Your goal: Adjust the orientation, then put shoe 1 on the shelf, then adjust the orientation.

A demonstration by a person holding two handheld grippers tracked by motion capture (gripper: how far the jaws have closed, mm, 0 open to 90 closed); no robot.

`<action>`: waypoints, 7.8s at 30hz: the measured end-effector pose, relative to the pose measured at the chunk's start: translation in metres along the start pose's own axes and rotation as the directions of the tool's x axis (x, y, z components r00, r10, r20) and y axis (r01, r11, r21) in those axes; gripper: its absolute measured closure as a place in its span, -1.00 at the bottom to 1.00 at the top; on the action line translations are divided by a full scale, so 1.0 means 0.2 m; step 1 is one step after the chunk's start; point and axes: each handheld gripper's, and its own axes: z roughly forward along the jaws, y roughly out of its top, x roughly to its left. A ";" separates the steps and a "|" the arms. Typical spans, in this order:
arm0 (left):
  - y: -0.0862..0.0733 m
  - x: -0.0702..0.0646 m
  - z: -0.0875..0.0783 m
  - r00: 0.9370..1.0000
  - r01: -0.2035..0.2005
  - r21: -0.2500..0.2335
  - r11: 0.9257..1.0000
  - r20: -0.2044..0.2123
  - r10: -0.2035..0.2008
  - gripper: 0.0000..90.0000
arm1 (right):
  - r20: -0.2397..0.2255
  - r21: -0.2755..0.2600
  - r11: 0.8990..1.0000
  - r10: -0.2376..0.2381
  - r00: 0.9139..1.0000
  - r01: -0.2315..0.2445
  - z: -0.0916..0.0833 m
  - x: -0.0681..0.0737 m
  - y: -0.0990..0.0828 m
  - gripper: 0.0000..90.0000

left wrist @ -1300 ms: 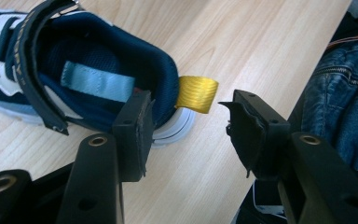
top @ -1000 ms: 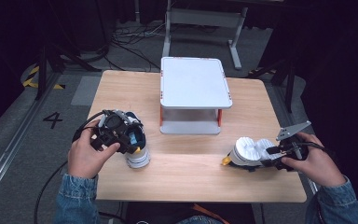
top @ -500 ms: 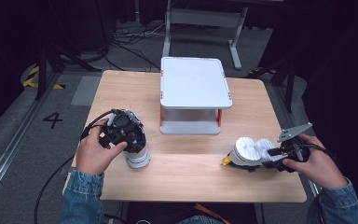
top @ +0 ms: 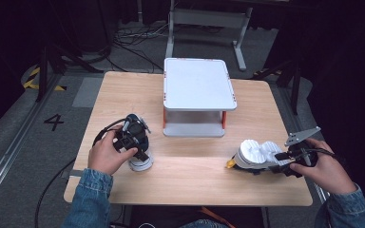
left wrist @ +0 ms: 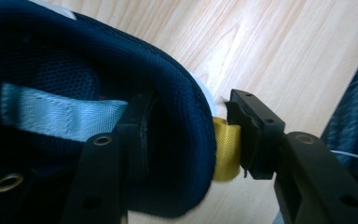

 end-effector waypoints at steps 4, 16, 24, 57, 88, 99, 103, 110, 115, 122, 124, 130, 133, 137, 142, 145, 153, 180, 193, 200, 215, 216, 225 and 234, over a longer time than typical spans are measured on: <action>0.01 0.00 0.04 1.000 -0.006 0.042 0.999 -0.016 0.007 0.26 | -0.003 0.000 1.000 -0.006 1.000 0.006 0.00 0.00 0.00 -0.10; 0.02 -0.02 0.07 1.000 -0.009 0.057 0.998 0.009 0.009 0.53 | -0.004 0.001 1.000 -0.008 1.000 0.008 0.01 0.01 0.01 -0.10; 0.01 -0.01 0.02 0.999 0.004 0.047 0.999 -0.044 -0.002 0.54 | -0.001 -0.002 1.000 -0.006 1.000 0.006 0.00 0.00 0.01 -0.10; 0.54 -0.43 0.03 0.905 -0.420 0.091 0.903 -0.031 0.424 0.50 | 0.037 0.015 0.997 0.073 0.997 -0.074 -0.04 0.03 -0.15 -0.10; 0.65 -0.29 0.01 0.933 -0.346 0.002 0.938 -0.102 0.345 -0.14 | 0.067 0.006 0.992 0.124 0.990 -0.124 -0.09 0.06 -0.26 -0.12; 0.50 -0.49 -0.05 0.924 -0.369 0.044 0.928 -0.092 0.371 0.23 | 0.036 0.005 0.998 0.063 0.997 -0.063 -0.04 0.05 -0.14 -0.12; 0.49 -0.50 0.04 0.927 -0.362 0.091 0.928 -0.072 0.369 0.31 | 0.030 0.008 0.999 0.053 0.998 -0.053 -0.03 0.05 -0.12 -0.12; 0.54 -0.49 0.19 0.899 -0.417 0.063 0.907 -0.119 0.421 0.57 | 0.032 0.001 0.999 0.049 0.998 -0.049 -0.04 0.05 -0.12 -0.12; 0.59 -0.46 0.25 0.883 -0.429 0.073 0.901 -0.179 0.435 0.68 | 0.035 0.006 0.999 0.053 0.998 -0.053 -0.03 0.05 -0.13 -0.12; 0.61 -0.38 0.23 0.903 -0.372 0.034 0.927 -0.218 0.371 0.84 | 0.044 0.008 0.998 0.062 0.997 -0.062 -0.04 0.05 -0.15 -0.12; 0.63 -0.37 0.21 0.901 -0.361 0.021 0.932 -0.248 0.355 0.81 | 0.045 0.010 0.998 0.066 0.997 -0.067 -0.04 0.05 -0.16 -0.12; 0.68 -0.35 0.19 0.882 -0.341 0.018 0.940 -0.339 0.326 0.69 | 0.055 0.012 0.997 0.076 0.996 -0.077 -0.05 0.06 -0.18 -0.12; 0.69 -0.30 0.18 0.889 -0.320 0.005 0.947 -0.344 0.303 0.66 | 0.053 0.014 0.997 0.078 0.996 -0.079 -0.05 0.06 -0.18 -0.12; 0.70 -0.24 0.20 0.877 -0.335 -0.026 0.942 -0.375 0.301 0.63 | 0.052 0.023 0.996 0.084 0.995 -0.085 -0.03 0.05 -0.19 -0.11; 0.72 -0.20 0.24 0.851 -0.354 -0.035 0.934 -0.425 0.307 0.49 | 0.054 0.023 0.996 0.088 0.995 -0.090 -0.04 0.06 -0.20 -0.11; 0.73 -0.19 0.25 0.854 -0.357 -0.049 0.933 -0.422 0.304 0.48 | 0.058 0.020 0.995 0.093 0.994 -0.094 -0.04 0.06 -0.21 -0.11; 0.74 -0.17 0.31 0.777 -0.418 -0.025 0.908 -0.529 0.342 0.13 | 0.051 0.022 0.995 0.093 0.994 -0.094 -0.03 0.05 -0.21 -0.11; 0.29 -0.24 -0.19 0.950 -0.108 -0.105 0.989 -0.304 0.072 -0.25 | 0.046 -0.014 1.000 0.026 0.999 -0.026 -0.03 0.03 -0.09 0.01; 0.04 -0.12 -0.21 0.992 0.018 0.008 1.000 -0.125 -0.017 -0.57 | 0.060 -0.059 0.998 0.026 0.998 -0.023 -0.02 0.03 -0.05 0.19; -0.04 -0.08 -0.18 0.991 0.068 -0.006 0.998 -0.114 -0.069 -0.60 | 0.061 -0.087 0.996 0.037 0.997 -0.031 0.00 0.02 0.00 0.27; -0.10 -0.09 -0.16 0.992 0.083 -0.024 0.996 -0.098 -0.085 -0.60 | 0.106 -0.117 0.991 0.082 0.991 -0.069 0.08 -0.03 0.07 0.47; -0.10 -0.09 -0.16 0.992 0.083 -0.024 0.996 -0.098 -0.085 -0.60 | 0.106 -0.117 0.991 0.082 0.991 -0.069 0.08 -0.03 0.07 0.47; -0.08 -0.09 -0.17 0.984 0.123 -0.065 0.990 -0.124 -0.130 -0.60 | 0.086 -0.053 0.995 0.090 0.992 -0.086 0.10 -0.02 0.06 0.62; -0.02 -0.09 -0.17 0.980 0.111 -0.064 0.992 -0.159 -0.120 -0.57 | 0.032 0.122 0.986 0.108 0.994 -0.111 0.09 0.03 0.01 0.96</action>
